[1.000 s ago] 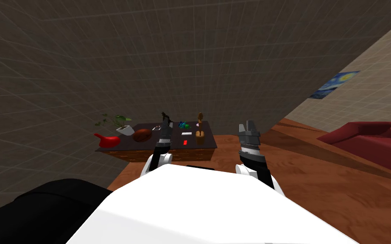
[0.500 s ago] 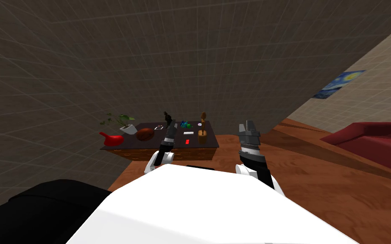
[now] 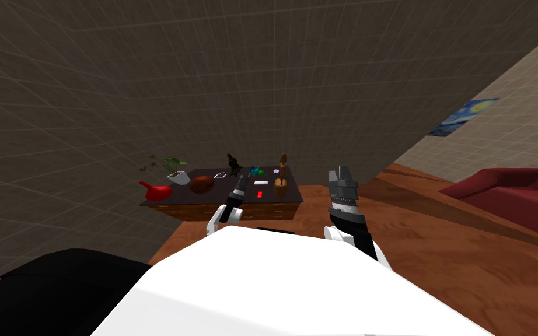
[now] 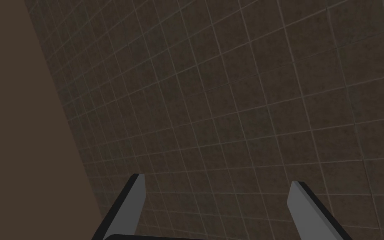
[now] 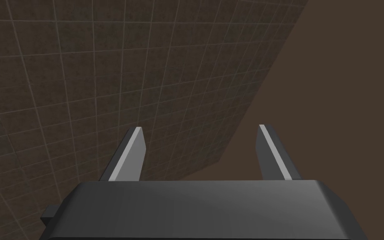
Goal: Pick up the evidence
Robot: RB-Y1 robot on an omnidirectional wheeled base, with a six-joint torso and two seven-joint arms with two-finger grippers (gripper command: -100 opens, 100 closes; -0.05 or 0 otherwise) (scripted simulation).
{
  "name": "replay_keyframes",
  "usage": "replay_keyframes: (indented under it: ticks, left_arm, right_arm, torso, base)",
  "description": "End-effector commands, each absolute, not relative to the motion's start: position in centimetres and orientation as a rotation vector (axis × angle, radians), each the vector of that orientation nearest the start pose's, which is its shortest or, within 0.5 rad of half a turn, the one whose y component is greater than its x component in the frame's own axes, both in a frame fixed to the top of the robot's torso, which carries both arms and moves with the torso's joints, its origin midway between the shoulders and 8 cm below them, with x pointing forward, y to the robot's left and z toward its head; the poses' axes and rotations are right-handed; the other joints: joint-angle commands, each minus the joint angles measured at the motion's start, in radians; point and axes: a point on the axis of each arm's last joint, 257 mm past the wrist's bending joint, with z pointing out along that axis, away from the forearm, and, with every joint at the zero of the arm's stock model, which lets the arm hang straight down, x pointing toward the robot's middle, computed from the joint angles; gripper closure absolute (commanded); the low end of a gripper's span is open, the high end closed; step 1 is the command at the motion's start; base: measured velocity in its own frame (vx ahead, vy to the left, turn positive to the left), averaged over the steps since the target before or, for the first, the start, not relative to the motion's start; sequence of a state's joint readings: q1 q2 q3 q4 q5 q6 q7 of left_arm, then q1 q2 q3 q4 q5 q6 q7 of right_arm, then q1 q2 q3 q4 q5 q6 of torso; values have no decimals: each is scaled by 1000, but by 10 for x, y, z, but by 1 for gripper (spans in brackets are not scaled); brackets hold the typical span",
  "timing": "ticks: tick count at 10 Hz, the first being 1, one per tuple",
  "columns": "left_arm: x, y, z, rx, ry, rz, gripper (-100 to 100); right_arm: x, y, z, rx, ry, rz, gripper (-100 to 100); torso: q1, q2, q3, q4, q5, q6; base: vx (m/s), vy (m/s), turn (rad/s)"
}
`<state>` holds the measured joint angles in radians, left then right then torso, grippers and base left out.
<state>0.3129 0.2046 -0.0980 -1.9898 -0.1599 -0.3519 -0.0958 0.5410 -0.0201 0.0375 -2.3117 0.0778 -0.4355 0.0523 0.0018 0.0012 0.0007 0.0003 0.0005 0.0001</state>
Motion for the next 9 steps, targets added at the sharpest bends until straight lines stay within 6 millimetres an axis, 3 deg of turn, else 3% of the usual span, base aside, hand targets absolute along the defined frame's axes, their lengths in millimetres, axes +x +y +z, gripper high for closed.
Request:
replay_keyframes:
  ticks: [1, 9]
  left_arm:
    - [443, 207, -103, -508, 1156, -1120, -100]
    - [470, 194, -185, -481, 1373, -1021, -100]
  right_arm:
    - [349, -262, 12, 633, 735, 1211, 0]
    - [349, -262, 12, 633, 735, 1211, 0]
  torso:
    - [0, 0, 0, 0, 0, 0]
    - [-2, -1, -1, 0, 0, 0]
  base:
    - [-16, 28, -37]
    - [-9, 14, -37]
